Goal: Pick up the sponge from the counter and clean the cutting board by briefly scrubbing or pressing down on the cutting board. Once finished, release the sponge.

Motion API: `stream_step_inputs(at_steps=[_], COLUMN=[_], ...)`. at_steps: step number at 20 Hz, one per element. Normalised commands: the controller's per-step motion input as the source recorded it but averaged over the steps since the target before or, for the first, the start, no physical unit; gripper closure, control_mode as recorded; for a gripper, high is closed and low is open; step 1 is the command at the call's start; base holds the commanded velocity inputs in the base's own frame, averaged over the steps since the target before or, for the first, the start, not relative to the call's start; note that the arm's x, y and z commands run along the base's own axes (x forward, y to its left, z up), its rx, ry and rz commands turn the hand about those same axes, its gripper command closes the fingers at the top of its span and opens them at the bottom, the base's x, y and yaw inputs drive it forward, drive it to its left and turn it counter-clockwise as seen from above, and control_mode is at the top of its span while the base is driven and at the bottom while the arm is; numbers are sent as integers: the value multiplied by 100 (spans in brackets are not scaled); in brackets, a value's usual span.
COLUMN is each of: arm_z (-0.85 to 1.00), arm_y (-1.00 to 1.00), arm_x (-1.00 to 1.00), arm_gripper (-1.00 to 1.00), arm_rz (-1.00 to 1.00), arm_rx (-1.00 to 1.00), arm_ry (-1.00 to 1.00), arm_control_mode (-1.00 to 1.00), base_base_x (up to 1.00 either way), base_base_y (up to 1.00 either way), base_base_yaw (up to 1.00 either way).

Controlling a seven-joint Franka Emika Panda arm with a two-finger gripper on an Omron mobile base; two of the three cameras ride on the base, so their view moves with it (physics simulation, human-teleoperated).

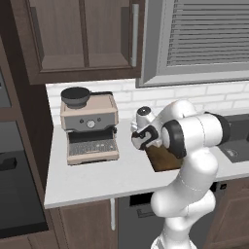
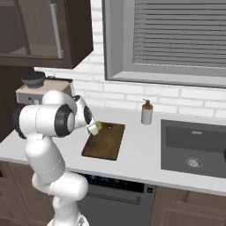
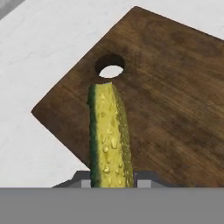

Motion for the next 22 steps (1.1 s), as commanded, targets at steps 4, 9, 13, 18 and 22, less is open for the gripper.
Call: stream_step_inputs(at_steps=[4, 9, 13, 18, 22], arm_z=[0, -1, 0, -3, -12], arm_y=[-2, -42, -64, -56, -49], arm_x=[-24, -57, -67, -62, -58], arm_gripper=[100, 100, 100, 100, 100], arm_rz=[-1, 0, 0, 0, 0], arm_rx=[0, 0, 0, 0, 0], arm_ry=[0, 0, 0, 0, 0], arm_control_mode=[-100, -100, -100, -100, -100], base_base_x=[0, 0, 0, 0, 0], base_base_y=[0, 0, 0, 0, 0], base_base_yaw=[0, 0, 0, 0, 0])
